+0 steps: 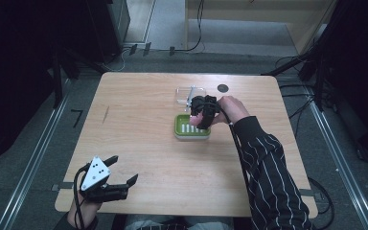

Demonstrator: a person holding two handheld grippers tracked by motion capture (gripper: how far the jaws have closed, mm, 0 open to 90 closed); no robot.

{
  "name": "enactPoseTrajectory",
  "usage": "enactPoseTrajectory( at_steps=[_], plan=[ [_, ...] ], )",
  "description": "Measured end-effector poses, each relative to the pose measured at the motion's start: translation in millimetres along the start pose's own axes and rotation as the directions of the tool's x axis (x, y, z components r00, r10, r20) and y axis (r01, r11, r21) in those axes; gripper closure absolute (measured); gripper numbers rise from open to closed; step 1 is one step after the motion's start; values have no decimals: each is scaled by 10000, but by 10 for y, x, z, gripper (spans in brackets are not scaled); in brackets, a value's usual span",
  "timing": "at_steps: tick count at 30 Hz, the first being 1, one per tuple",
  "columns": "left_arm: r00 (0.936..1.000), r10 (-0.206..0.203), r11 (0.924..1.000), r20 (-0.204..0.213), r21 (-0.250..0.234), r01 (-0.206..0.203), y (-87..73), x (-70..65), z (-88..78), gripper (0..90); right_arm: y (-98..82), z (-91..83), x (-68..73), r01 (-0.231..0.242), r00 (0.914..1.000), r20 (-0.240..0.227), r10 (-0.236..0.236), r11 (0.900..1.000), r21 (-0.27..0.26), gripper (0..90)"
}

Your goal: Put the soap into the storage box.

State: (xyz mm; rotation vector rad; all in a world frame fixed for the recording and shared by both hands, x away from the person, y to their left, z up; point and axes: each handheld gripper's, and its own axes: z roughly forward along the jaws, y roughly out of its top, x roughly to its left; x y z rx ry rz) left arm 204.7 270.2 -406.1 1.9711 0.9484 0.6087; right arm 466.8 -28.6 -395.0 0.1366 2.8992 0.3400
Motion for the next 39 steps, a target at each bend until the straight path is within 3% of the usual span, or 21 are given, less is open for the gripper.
enactPoseTrajectory(
  at_steps=[24,39],
  plan=[
    [10000,-24,10000,-19,-5,24,-3,-2,-4,140,81,265,-99,238,9974,-682,-245,9997,-112,385],
    [10000,-30,10000,-16,3,30,-4,0,-5,140,105,436,-136,-21,9951,-990,14,10000,-67,384]
  ],
)
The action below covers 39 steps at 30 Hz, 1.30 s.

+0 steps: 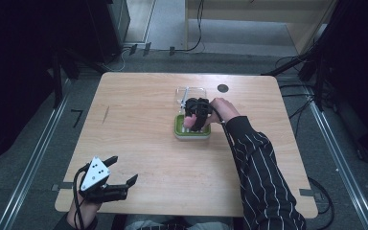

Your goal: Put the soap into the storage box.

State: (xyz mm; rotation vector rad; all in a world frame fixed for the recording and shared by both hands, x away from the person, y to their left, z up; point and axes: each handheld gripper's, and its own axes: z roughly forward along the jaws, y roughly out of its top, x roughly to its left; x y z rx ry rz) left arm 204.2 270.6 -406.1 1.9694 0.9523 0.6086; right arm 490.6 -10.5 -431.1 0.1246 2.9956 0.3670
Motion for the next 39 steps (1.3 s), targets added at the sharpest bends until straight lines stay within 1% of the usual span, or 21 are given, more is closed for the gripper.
enactPoseTrajectory(
  at_steps=[2,5,7,10,13,21,28,33,34,35,39],
  plan=[
    [10000,8,10000,5,1,-8,0,1,1,140,1,12,-7,47,10000,18,-47,10000,-74,384],
    [10000,5,10000,7,-12,-5,0,-1,2,140,1,35,-12,15,10000,-59,-15,10000,-48,384],
    [10000,7,10000,6,0,-7,1,0,1,140,-3,42,-6,-115,9998,-136,115,9999,10,384],
    [10000,9,10000,9,1,-9,1,0,2,140,-8,45,-19,-88,9999,-68,87,9999,-76,383],
    [10000,29,10000,19,21,-29,2,0,3,140,-11,47,-18,-235,9997,-59,235,9997,-23,383],
    [10000,31,10000,25,19,-31,3,-1,4,140,-27,62,-29,-329,9994,-118,328,9994,-112,380],
    [10000,56,10000,29,20,-56,4,0,6,140,-37,68,-45,-266,9996,-78,265,9994,-216,378],
    [10000,66,10000,16,36,-66,5,-2,8,140,-43,66,-45,-392,9991,-156,390,9991,-133,380],
    [10000,66,10000,21,44,-66,5,-2,8,140,-45,64,-43,-413,9990,-166,410,9990,-184,380],
    [10000,63,10000,12,33,-63,5,-3,9,140,-47,64,-50,-325,9994,-149,321,9992,-239,381],
    [10000,76,10000,18,36,-76,6,-4,10,140,-51,62,-52,-314,9994,-142,311,9992,-260,379]
  ],
)
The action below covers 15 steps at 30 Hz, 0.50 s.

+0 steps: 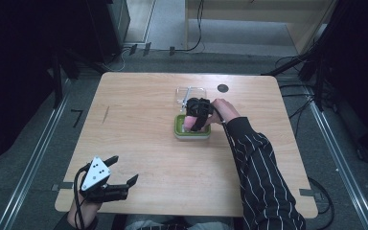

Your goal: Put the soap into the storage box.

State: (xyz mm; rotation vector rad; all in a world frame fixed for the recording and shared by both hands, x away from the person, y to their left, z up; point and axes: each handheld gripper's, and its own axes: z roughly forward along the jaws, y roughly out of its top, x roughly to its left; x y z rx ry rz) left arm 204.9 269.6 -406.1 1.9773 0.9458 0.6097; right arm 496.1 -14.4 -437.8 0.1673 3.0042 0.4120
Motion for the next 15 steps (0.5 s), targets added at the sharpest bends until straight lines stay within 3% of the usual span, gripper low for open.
enactPoseTrajectory(
  at_steps=[4,7,12,15],
  plan=[
    [10000,10,10000,14,15,-10,2,0,0,140,-1,-34,-9,104,9999,104,-103,9999,-68,368],
    [10000,-1,10000,27,-3,1,4,-1,3,140,0,-107,15,-297,9994,163,298,9995,-52,339],
    [10000,4,10000,64,-50,-4,9,-4,8,140,6,-150,23,-358,9991,251,355,9993,91,278],
    [10000,38,10000,86,-70,-38,13,-3,12,140,10,-167,53,-823,9960,369,808,9957,422,223]
  ],
)
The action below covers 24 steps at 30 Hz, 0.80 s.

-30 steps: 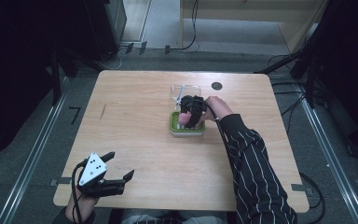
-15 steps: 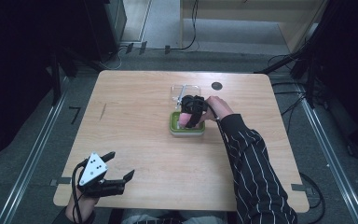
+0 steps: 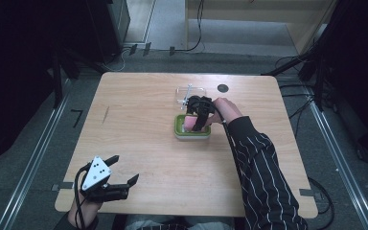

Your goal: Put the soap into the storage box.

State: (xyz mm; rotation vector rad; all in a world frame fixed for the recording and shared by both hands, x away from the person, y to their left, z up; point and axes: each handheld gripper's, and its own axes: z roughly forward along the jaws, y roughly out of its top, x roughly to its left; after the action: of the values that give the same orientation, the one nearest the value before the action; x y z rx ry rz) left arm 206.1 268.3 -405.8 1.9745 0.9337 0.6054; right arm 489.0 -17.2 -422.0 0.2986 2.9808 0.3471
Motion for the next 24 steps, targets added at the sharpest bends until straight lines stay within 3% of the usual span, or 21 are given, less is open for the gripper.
enactPoseTrajectory(
  at_steps=[6,13,24],
  plan=[
    [10000,-14,10000,48,-22,14,10,-2,14,140,-11,-67,39,-468,9988,170,463,9984,310,143],
    [9999,42,10000,119,-48,-42,25,-7,34,140,-71,-171,87,-1014,9944,339,998,9937,472,113],
    [9996,137,9998,257,-114,-134,50,-17,75,140,-269,-322,190,-2077,9775,550,2036,9744,858,85]
  ],
)
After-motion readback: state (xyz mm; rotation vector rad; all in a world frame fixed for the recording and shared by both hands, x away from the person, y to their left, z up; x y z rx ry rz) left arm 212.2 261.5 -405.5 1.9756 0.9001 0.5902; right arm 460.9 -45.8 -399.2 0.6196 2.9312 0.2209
